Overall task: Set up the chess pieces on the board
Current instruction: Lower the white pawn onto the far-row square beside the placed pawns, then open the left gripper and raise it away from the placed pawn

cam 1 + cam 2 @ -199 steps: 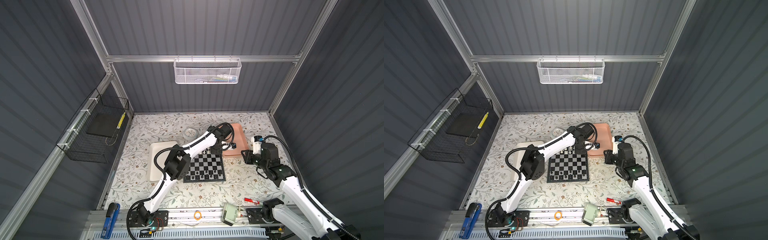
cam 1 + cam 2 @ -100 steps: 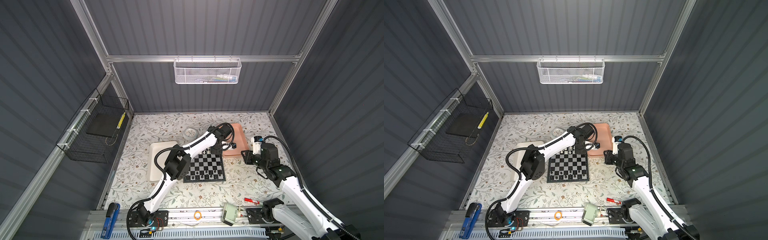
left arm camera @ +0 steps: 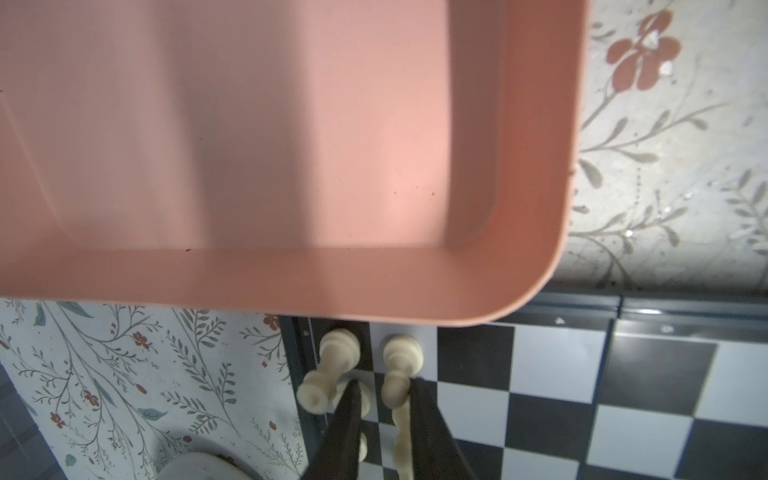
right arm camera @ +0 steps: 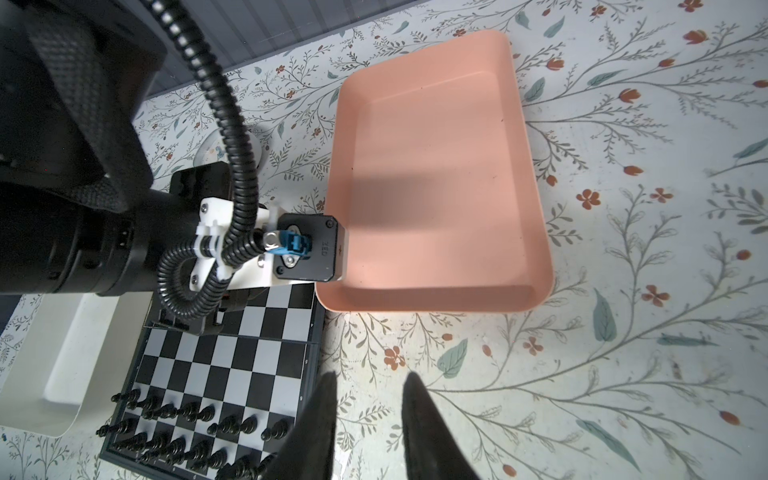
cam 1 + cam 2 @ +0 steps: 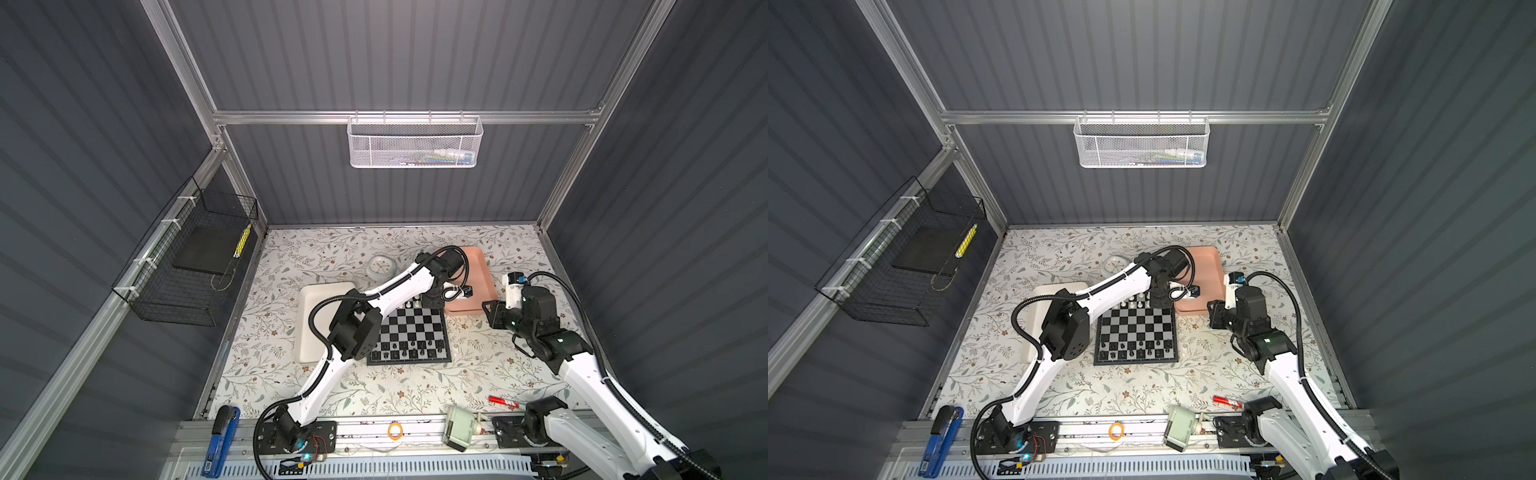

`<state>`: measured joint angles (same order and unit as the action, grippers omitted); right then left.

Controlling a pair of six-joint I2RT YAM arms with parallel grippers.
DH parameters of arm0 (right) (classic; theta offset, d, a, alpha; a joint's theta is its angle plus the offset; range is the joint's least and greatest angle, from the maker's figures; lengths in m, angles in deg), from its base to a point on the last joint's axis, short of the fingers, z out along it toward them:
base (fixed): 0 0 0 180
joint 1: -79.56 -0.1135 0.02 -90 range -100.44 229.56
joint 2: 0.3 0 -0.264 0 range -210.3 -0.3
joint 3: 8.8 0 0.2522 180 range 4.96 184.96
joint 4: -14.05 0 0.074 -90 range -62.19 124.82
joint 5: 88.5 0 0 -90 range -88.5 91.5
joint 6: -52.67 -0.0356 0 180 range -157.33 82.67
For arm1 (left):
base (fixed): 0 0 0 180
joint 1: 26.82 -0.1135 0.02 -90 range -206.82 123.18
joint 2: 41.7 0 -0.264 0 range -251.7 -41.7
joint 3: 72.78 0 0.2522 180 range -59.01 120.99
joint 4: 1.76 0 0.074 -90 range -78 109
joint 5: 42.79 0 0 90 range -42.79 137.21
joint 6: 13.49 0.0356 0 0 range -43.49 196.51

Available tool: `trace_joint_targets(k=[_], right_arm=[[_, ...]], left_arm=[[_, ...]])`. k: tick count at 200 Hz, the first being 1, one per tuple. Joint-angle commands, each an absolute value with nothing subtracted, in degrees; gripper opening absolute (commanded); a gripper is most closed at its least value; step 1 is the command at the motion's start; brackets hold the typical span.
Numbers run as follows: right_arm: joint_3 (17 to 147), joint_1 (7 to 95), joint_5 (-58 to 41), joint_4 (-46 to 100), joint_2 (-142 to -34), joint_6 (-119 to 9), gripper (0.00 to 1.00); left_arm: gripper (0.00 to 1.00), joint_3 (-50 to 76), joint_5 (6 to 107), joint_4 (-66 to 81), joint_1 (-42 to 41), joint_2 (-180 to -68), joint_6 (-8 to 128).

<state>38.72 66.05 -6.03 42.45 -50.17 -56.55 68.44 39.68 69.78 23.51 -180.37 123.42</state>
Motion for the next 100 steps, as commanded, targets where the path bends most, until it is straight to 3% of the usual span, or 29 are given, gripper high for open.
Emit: trace_joint_targets(k=[1, 100], right_arm=[[38.58, 66.38, -5.79, 42.35, -49.52, -56.01, 0.31], [40.36, 66.38, -5.31, 43.19, -48.52, -56.14, 0.32]], left_arm=[[0.24, 68.56, 39.76, 70.71, 23.9, -179.05, 124.47], [0.25, 69.67, 41.08, 72.16, 23.98, -177.31, 124.26]])
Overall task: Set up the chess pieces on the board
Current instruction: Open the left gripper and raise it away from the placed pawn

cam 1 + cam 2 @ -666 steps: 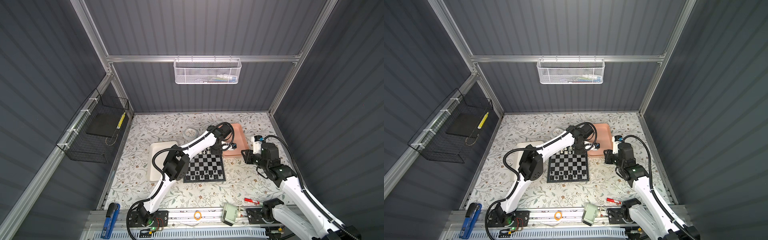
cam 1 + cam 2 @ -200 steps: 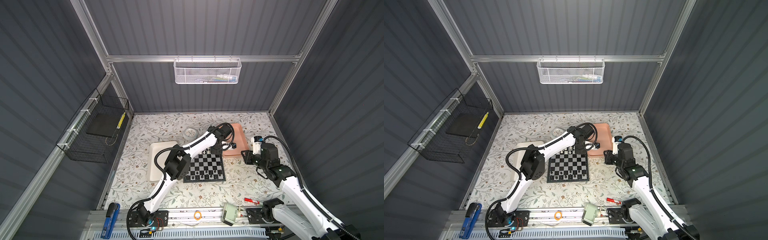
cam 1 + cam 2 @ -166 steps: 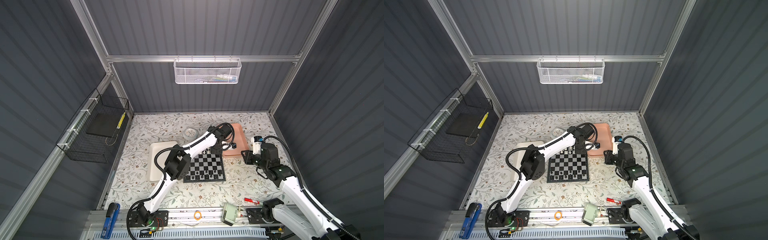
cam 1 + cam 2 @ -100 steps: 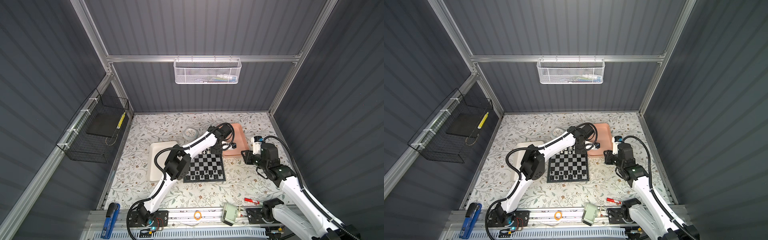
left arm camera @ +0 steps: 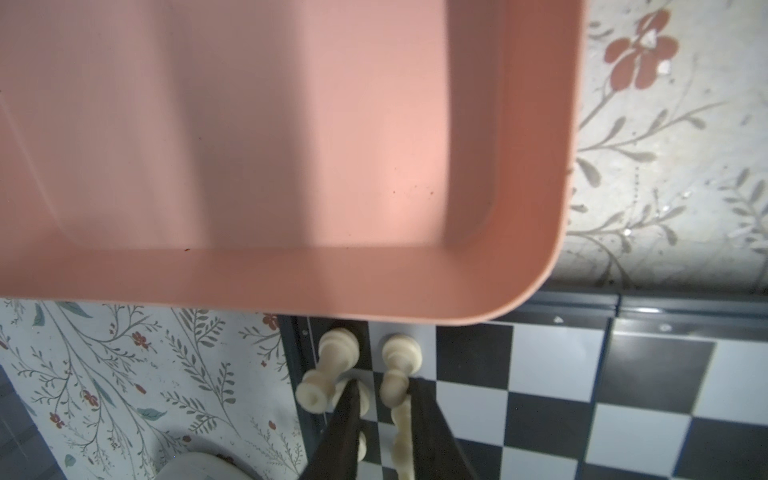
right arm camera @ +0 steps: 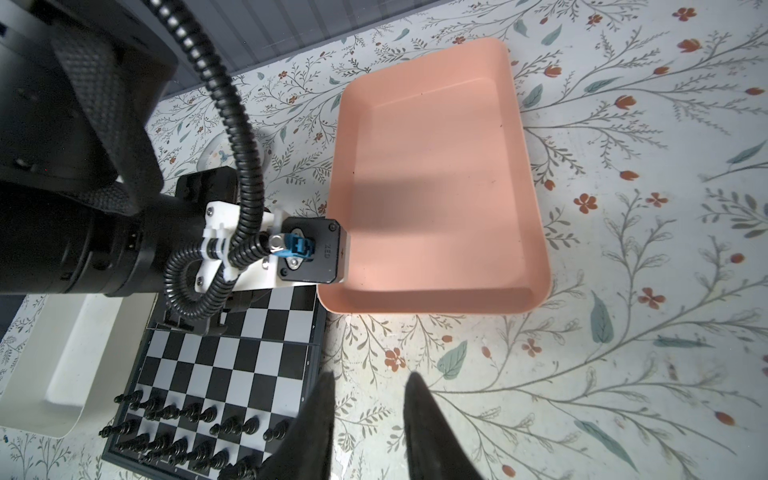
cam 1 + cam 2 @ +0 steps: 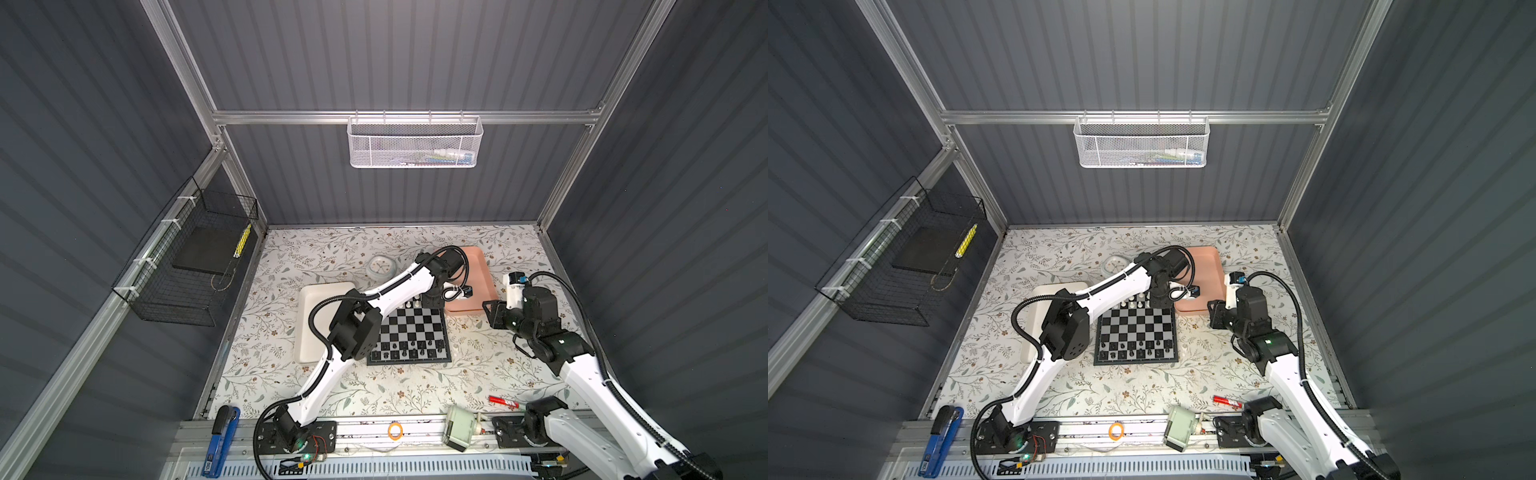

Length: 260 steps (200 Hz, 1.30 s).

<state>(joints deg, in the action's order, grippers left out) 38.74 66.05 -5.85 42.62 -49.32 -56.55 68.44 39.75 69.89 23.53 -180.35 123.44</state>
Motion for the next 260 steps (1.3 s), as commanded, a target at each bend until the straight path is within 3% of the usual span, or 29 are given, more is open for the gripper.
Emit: trace_joint_targets(k=[1, 62, 124, 148, 204, 216, 229, 254, 260], right_arm=[[40.37, 66.38, -5.29, 43.15, -48.49, -56.14, 0.32], [42.13, 66.39, -4.98, 43.24, -49.0, -56.23, 0.37], [44.34, 66.58, -4.23, 42.92, -50.2, -56.14, 0.43], [45.43, 66.81, -2.78, 42.54, -50.34, -56.05, 0.49], [49.05, 67.87, -0.99, 40.39, -53.15, -56.83, 0.72], [49.34, 67.92, 0.1, 39.56, -53.62, -57.21, 0.82], [49.71, 67.96, 2.55, 38.86, -54.53, -58.03, 0.98], [51.7, 68.05, 4.5, 39.41, -56.99, -57.63, 0.99], [52.25, 68.05, 4.65, 39.51, -57.6, -57.65, 0.99]], left_arm=[[0.24, 69.66, 41.07, 72.23, 23.98, -177.27, 124.29], [0.28, 71.58, 41.04, 72.38, 23.97, -175.88, 124.28], [0.42, 72.09, 41.25, 72.17, 23.95, -172.71, 123.12], [0.52, 69.71, 41.02, 70.62, 23.44, -169.78, 121.73], [0.74, 65.22, 42.84, 67.99, 18.06, -163.75, 114.78], [0.82, 63.94, 43.08, 67.08, 16.39, -162.39, 112.85], [0.83, 62.69, 43.72, 66.46, 14.44, -161.06, 111.0], [0.86, 56.91, 44.13, 62.2, 10.72, -156.5, 107.33], [0.94, 55.17, 43.84, 60.79, 9.9, -155.25, 106.54]])
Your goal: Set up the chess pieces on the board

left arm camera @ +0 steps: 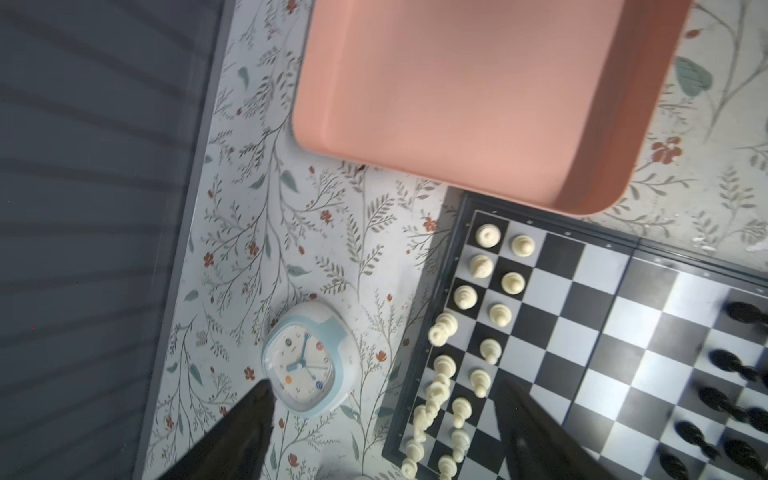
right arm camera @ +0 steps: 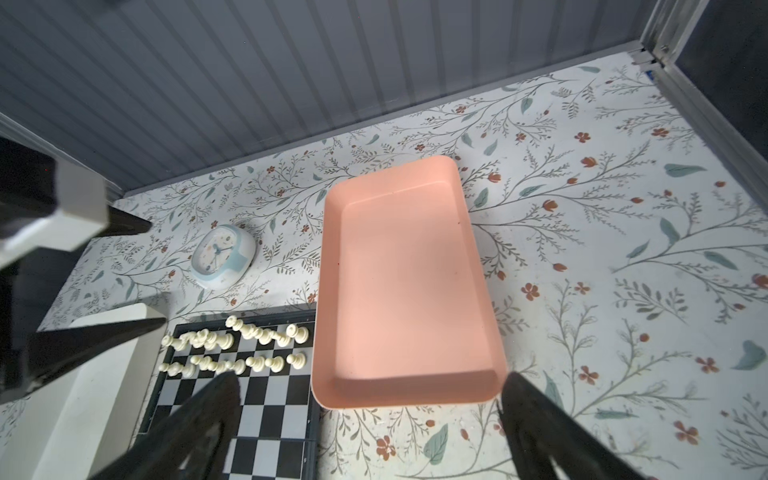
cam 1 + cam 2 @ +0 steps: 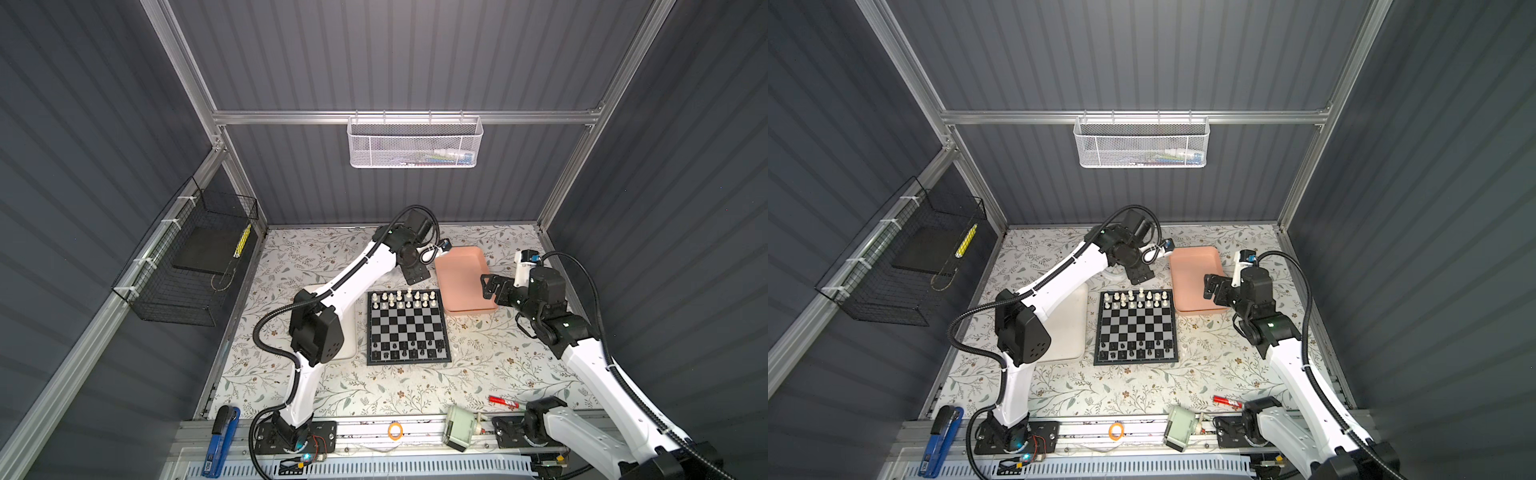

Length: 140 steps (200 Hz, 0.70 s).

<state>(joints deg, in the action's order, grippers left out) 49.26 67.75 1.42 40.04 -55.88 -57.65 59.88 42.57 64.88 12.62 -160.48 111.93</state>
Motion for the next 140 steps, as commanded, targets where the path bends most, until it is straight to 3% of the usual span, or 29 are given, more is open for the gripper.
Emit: trace_joint_targets(k=[1, 49, 76, 140], right_arm=[[52.34, 68.05, 4.66, 39.55, -57.69, -57.6, 0.99], [53.18, 68.05, 8.11, 36.47, -61.73, -54.27, 0.99], [46.95, 68.05, 10.72, 24.65, -60.23, -53.19, 0.99], [38.23, 69.52, 14.99, 11.14, -56.82, -44.89, 0.99]], left_arm=[[0.94, 54.94, 43.81, 60.57, 9.78, -155.08, 106.47], [0.96, 45.56, 44.82, 53.16, 1.27, -148.57, 98.28], [0.97, 40.32, 45.59, 48.58, -3.84, -145.61, 93.0], [0.99, 17.51, 40.81, 24.44, -11.17, -136.18, 81.97]])
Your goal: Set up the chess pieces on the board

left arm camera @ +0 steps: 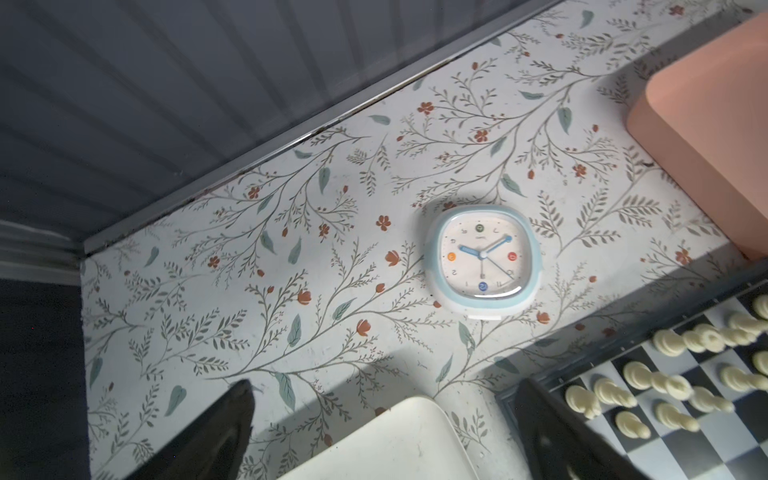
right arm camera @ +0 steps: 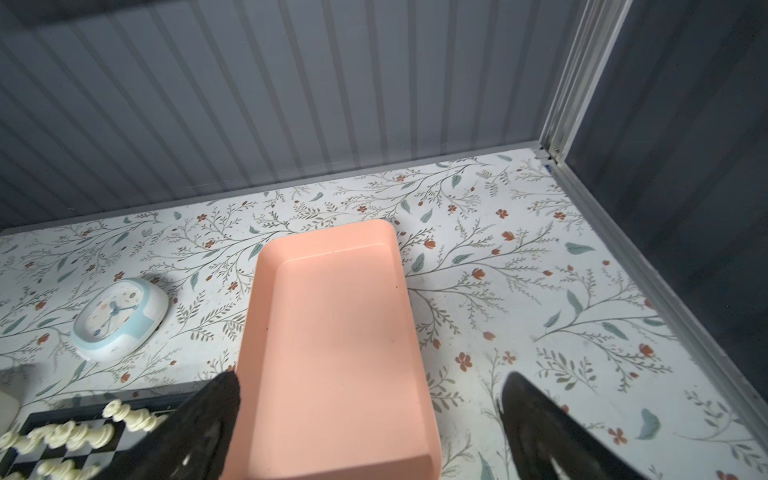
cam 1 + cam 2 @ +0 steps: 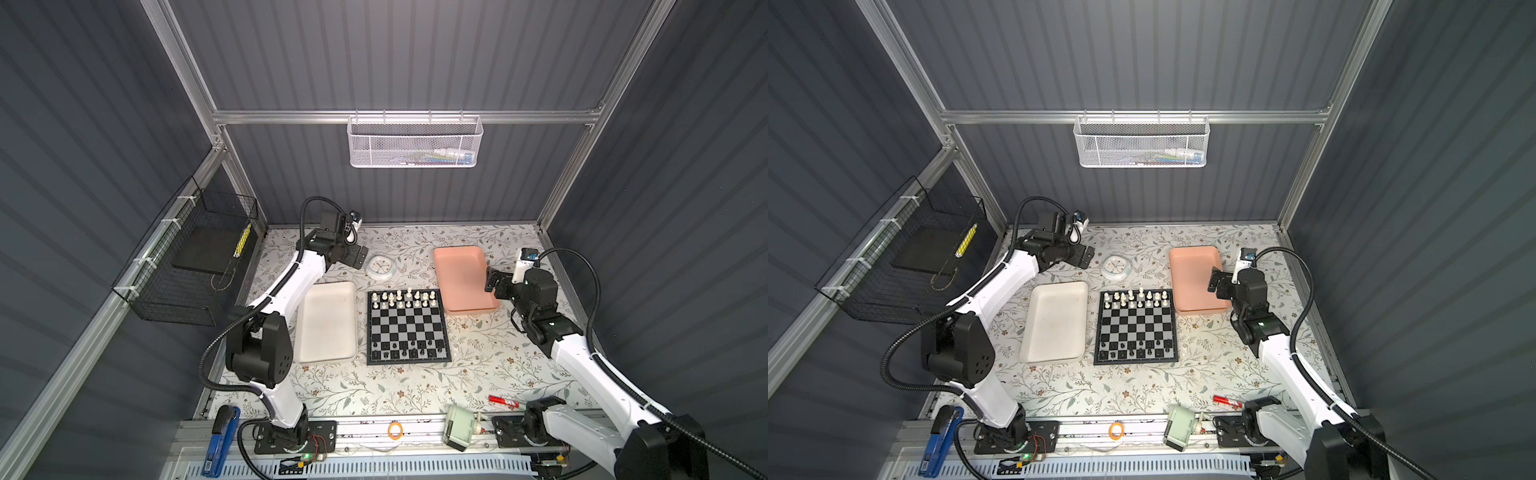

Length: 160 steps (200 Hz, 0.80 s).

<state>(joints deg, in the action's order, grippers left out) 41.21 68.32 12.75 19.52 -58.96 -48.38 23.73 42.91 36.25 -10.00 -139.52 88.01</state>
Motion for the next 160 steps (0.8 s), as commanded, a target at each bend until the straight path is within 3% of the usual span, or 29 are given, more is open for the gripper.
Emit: trace_joint_targets(k=[1, 66, 114, 160], right_arm=[[38.08, 69.62, 14.88, 10.91, -56.73, -44.8, 0.99], [31.67, 80.58, 11.83, 2.73, -59.19, -47.61, 0.99], [23.19, 85.82, 12.56, -15.3, -65.68, -46.38, 0.99], [21.29, 88.7, 10.58, -16.49, -64.82, -49.67, 0.99]], left_arm=[[0.99, 17.26, 40.67, 24.11, -11.26, -136.14, 81.87], [1.0, 2.99, 41.4, 5.81, -20.83, -132.68, 74.46], [0.99, -7.19, 40.64, -7.62, -22.28, -132.11, 77.01], [0.99, -14.56, 42.19, -19.92, -24.22, -132.15, 79.13]])
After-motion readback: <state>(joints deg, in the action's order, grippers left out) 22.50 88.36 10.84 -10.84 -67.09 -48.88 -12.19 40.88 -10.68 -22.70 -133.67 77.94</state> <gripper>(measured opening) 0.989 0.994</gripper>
